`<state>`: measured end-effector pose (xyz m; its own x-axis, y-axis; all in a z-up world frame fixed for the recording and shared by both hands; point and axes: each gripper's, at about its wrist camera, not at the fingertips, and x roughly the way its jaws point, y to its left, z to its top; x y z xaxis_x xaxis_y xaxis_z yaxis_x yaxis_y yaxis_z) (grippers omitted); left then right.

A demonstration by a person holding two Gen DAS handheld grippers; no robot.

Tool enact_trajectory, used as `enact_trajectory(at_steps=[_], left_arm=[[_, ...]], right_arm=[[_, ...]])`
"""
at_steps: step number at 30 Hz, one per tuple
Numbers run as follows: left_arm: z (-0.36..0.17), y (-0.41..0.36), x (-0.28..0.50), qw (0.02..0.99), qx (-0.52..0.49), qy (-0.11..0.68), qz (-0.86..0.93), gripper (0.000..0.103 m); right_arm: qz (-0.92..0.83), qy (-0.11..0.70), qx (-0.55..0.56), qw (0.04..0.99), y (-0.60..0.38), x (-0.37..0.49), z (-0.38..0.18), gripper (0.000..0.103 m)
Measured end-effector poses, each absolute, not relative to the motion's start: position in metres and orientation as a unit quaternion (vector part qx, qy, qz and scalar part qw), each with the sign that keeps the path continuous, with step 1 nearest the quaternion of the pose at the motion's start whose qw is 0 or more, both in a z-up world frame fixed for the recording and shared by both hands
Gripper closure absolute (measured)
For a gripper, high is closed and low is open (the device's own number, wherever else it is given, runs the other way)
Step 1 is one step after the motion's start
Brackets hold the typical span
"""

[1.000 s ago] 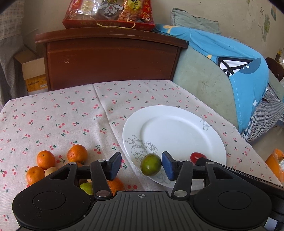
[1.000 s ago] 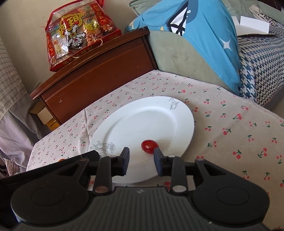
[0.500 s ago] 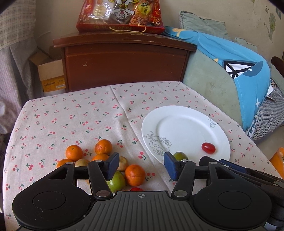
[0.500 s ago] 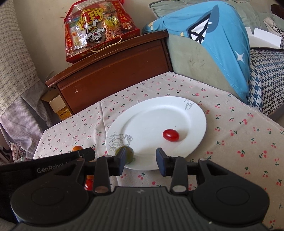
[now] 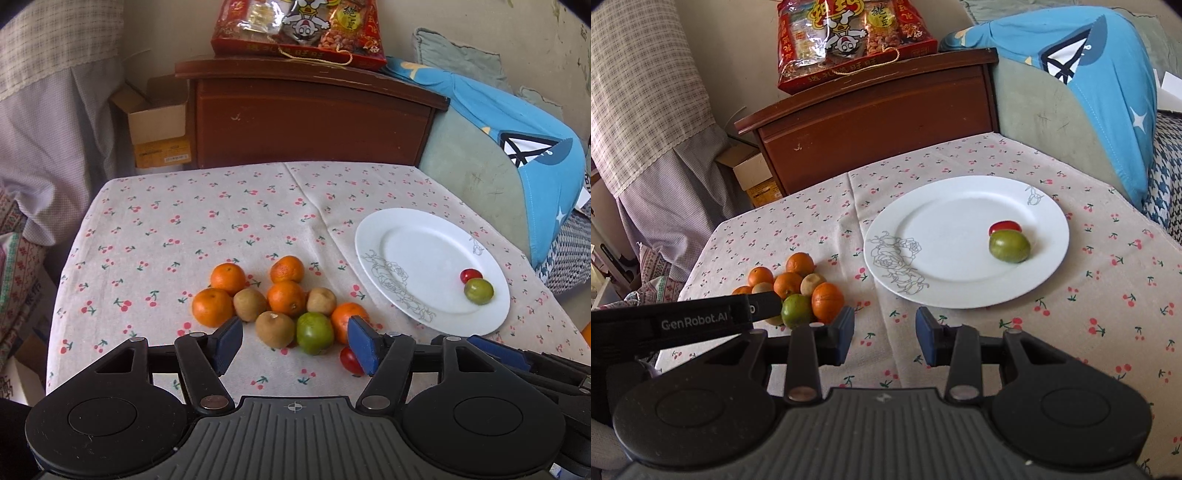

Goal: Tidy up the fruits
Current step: 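Grasp another cherry tomato with the right tool while the left tool grasps an orange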

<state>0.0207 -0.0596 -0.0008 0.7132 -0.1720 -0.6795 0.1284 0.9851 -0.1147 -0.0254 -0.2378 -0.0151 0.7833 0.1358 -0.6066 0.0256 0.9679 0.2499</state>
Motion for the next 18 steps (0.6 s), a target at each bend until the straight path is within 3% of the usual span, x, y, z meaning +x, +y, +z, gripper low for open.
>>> enact_trajectory(at_steps=[8,18], left_arm=[[-0.014,-0.021,0.020,0.921,-0.057,0.385,-0.033,0.040],[-0.027,-0.007,0.024,0.919,-0.078,0.385,-0.026,0.044]], right_arm=[[0.066,0.338,0.105,0.933,-0.221,-0.025,-0.022,0.065],[0.099,0.346,0.090,0.929,-0.204,-0.015,-0.034,0.072]])
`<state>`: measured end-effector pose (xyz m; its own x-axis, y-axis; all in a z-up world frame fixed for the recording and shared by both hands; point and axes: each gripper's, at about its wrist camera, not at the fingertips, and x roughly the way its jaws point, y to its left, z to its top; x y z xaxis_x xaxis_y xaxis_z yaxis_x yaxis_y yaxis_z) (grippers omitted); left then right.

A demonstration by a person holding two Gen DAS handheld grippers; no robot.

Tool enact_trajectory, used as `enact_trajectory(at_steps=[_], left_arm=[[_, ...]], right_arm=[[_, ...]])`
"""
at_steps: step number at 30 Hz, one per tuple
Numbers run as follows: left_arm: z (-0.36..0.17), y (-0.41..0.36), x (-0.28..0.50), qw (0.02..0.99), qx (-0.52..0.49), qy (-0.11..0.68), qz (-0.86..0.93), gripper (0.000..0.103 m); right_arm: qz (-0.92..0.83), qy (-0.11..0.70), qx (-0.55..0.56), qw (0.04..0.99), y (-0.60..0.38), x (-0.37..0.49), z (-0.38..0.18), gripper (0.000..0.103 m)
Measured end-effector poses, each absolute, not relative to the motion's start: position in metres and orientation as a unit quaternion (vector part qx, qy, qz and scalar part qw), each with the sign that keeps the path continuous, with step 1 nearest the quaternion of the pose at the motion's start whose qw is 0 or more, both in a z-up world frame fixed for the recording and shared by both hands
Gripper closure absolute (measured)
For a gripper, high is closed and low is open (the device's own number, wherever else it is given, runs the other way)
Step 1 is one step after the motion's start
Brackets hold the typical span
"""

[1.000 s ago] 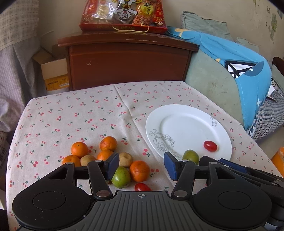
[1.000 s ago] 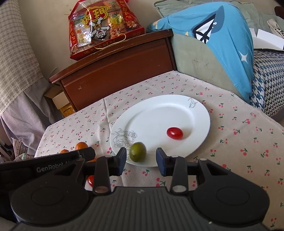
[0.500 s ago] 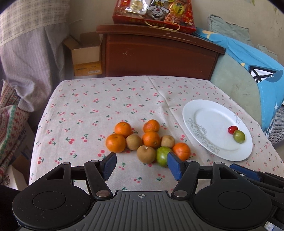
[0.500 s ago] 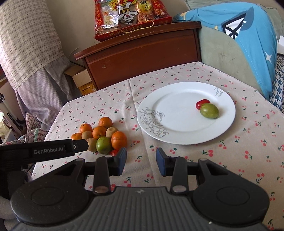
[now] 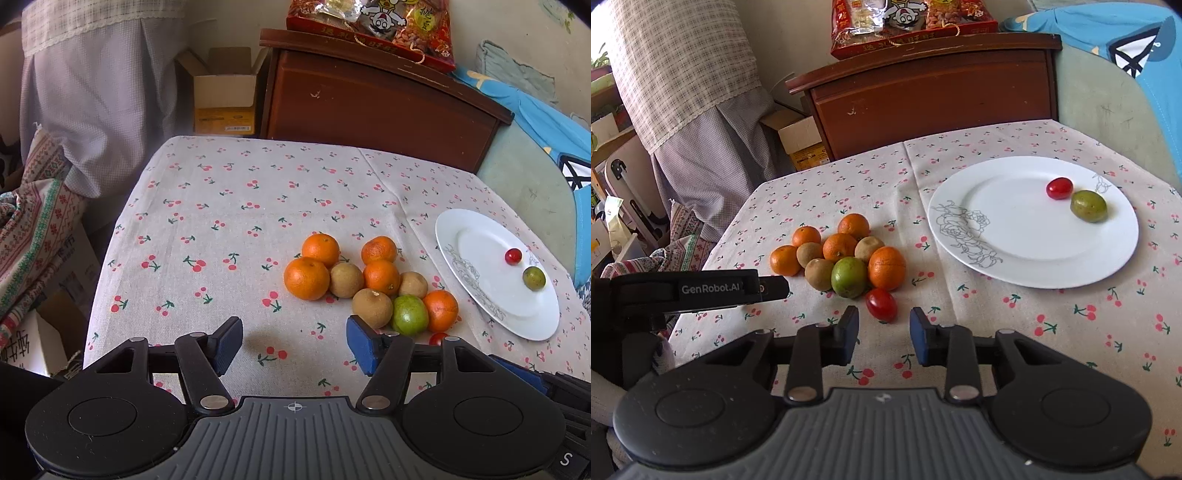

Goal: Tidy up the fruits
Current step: 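Grasp another cherry tomato with the right tool while the left tool grasps an orange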

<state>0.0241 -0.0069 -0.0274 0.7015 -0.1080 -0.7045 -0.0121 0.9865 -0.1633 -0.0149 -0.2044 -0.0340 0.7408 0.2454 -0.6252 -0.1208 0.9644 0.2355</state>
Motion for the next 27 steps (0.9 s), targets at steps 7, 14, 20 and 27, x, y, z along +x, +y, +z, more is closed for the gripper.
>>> enact_trajectory(at_steps=[7,14,20,27], left_arm=[[-0.034,-0.003,0.035,0.923,-0.090,0.374,-0.018,0.045],[-0.038,-0.006,0.046,0.932,-0.072,0.354,-0.019,0.046],[-0.042,-0.009,0.051,0.939,-0.058,0.338,-0.026,0.047],[-0.044,-0.010,0.054,0.943,-0.051,0.328,-0.033,0.060]], right_arm=[[0.102,0.347,0.081,0.929,-0.199,-0.007,-0.040,0.076],[0.104,0.345,0.075,0.930,-0.196,-0.003,-0.044,0.079],[0.106,0.341,0.068,0.932,-0.192,0.000,-0.044,0.081],[0.101,0.339,0.066,0.933,-0.191,0.001,-0.044,0.084]])
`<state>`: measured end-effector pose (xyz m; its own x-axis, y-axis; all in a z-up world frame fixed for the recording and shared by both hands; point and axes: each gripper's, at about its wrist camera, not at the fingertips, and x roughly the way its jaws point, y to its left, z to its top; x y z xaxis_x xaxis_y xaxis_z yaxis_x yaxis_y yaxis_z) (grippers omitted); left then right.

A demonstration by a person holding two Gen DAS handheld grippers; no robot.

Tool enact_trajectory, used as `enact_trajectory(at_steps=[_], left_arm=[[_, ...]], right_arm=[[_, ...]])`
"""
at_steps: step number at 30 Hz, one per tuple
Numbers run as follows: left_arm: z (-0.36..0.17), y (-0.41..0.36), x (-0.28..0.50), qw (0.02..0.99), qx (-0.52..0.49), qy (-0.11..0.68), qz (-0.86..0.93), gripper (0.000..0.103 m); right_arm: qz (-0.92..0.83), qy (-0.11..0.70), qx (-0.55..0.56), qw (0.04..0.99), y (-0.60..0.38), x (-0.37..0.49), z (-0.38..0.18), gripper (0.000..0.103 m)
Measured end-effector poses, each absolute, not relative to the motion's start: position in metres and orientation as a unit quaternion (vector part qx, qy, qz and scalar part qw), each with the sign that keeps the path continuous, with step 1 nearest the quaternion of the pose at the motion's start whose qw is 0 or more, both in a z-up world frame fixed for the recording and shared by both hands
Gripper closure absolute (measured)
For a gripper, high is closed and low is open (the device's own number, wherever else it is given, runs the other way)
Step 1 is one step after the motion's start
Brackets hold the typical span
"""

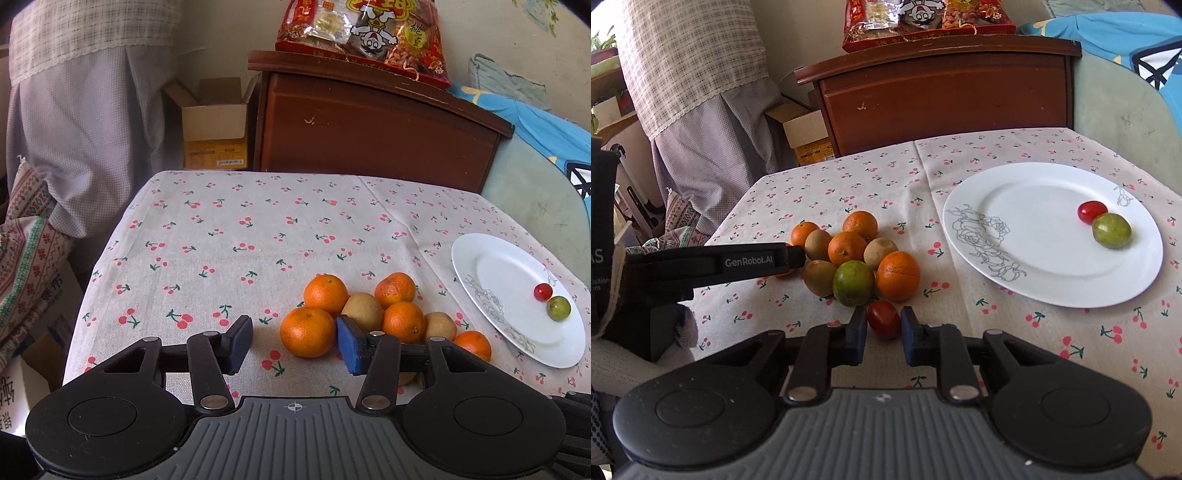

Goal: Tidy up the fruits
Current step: 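Grasp another cherry tomato with the right tool while the left tool grasps an orange, then place the tomato on the plate with the right tool while the left tool places the orange there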

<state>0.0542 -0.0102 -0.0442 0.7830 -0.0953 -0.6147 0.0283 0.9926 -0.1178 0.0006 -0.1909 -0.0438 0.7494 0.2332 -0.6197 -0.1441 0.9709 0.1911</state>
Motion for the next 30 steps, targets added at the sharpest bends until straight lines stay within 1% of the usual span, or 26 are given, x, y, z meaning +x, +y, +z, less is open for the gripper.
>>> enact_trajectory(at_steps=[1,2,3,14,26,30], left_arm=[[-0.044,-0.011,0.054,0.943,-0.049,0.327,-0.036,0.063],[-0.044,-0.012,0.053,0.943,-0.047,0.327,-0.040,0.070],[-0.044,-0.013,0.053,0.943,-0.047,0.328,-0.043,0.073],[-0.042,-0.014,0.046,0.941,-0.052,0.332,-0.047,0.075],[-0.017,-0.020,0.022,0.941,-0.064,0.328,-0.061,0.075],[-0.008,-0.029,0.017,0.944,-0.054,0.320,-0.066,0.075]], right_arm=[[0.100,0.339,0.066,0.933,-0.191,0.001,-0.044,0.085],[0.100,0.340,0.066,0.933,-0.191,0.001,-0.044,0.085],[0.100,0.340,0.066,0.933,-0.191,0.001,-0.044,0.085],[0.092,0.345,0.078,0.931,-0.195,-0.001,-0.041,0.085],[0.080,0.320,0.094,0.939,-0.208,-0.014,-0.022,0.085],[0.065,0.311,0.104,0.942,-0.219,-0.017,-0.016,0.085]])
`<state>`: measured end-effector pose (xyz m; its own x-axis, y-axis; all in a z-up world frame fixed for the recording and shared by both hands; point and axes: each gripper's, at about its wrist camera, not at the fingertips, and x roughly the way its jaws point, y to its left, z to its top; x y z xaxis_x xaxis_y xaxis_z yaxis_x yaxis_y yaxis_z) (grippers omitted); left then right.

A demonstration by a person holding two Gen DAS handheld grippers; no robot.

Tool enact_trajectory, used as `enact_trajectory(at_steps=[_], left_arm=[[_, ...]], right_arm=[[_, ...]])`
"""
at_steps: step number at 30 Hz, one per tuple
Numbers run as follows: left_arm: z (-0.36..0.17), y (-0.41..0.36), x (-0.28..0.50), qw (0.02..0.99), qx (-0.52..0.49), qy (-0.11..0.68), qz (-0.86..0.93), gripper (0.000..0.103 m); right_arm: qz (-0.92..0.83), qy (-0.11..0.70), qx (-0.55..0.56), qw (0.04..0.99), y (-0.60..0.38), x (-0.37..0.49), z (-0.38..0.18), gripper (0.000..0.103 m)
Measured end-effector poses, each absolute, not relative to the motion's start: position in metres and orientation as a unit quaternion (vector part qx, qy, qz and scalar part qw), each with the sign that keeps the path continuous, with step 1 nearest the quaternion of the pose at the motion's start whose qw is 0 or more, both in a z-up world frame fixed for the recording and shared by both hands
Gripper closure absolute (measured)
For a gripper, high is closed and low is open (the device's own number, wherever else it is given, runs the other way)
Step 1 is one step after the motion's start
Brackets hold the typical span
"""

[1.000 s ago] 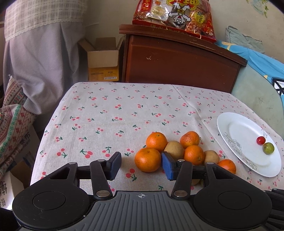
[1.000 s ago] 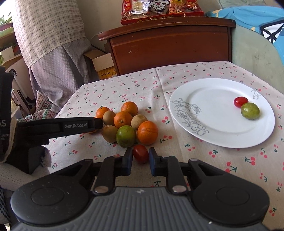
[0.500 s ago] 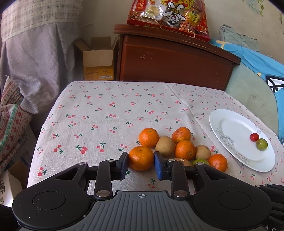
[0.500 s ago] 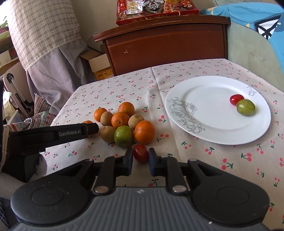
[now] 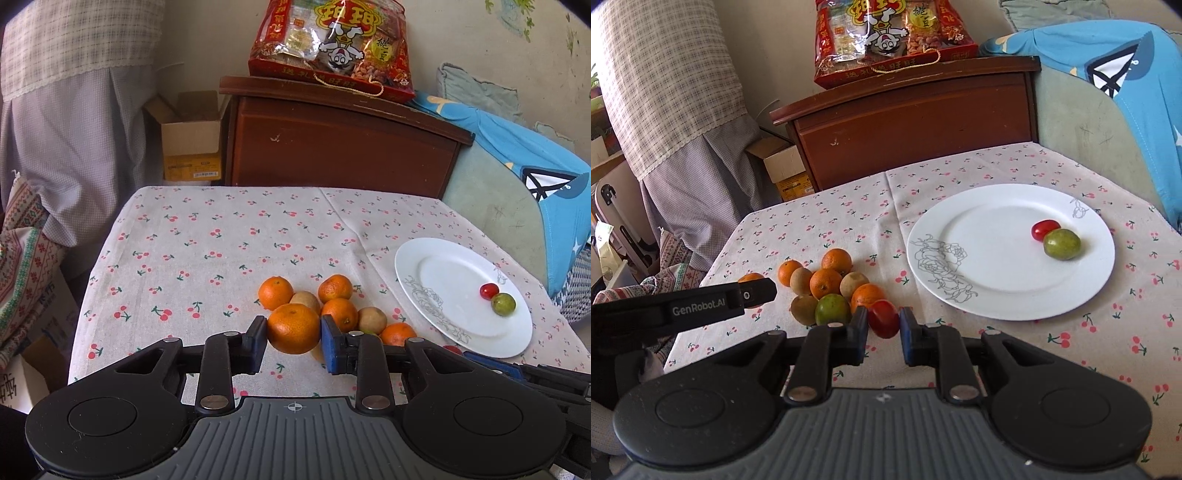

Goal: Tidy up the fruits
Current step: 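Place the tomato on the plate with the right tool while the left tool places the orange there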

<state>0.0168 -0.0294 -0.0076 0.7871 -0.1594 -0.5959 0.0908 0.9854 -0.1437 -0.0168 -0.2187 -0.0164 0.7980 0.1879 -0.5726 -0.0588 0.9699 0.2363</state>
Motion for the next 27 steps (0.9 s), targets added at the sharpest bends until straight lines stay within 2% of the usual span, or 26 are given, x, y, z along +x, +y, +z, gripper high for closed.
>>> enact_trajectory(at_steps=[14,27], left_arm=[[0.015,-0.072,0.011,0.946,-0.036,0.298,-0.120,0.075],[0.002,-0.106,0.038,0.937,-0.030,0.308,-0.162,0.074]], right_arm=[[0.020,0.275,0.141,0.951,-0.256,-0.020,-0.001,0.085],[-0.019,0.279,0.184,0.942,-0.282,-0.004,-0.013,0.085]])
